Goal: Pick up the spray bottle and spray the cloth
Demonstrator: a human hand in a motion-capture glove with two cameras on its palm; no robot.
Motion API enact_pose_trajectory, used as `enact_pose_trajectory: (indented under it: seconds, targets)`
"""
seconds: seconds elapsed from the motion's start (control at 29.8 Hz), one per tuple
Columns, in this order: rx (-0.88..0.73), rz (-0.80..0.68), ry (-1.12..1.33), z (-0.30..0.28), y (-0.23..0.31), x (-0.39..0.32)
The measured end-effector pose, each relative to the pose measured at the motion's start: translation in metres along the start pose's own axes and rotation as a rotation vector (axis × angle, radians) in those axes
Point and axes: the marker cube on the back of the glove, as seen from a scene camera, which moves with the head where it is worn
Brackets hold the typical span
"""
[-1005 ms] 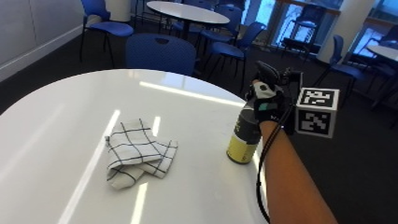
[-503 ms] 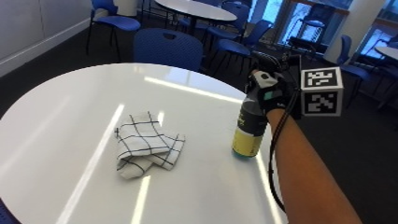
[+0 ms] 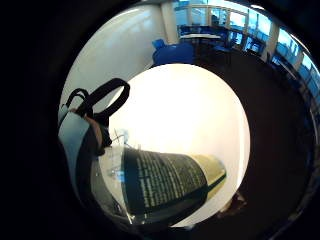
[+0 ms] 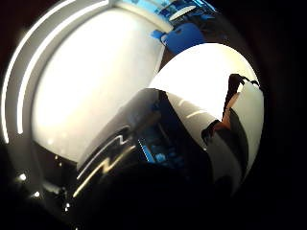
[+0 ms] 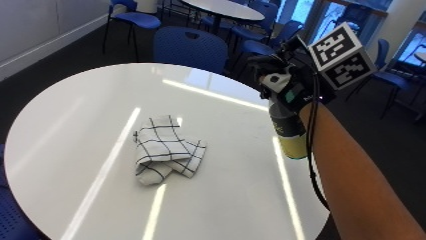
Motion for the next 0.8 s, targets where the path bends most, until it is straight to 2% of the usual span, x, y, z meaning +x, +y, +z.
enact_pose_trajectory:
  seconds: [0.3,0.54,0.8]
  targets:
    - [-0.187,-0.121,0.237,0.018,0.005,-0.029]
    - [-0.253,-0.157,0.361,0.023,0.002,-0.045]
    - [-0.325,-0.196,0.635,0.04,0.008,-0.051]
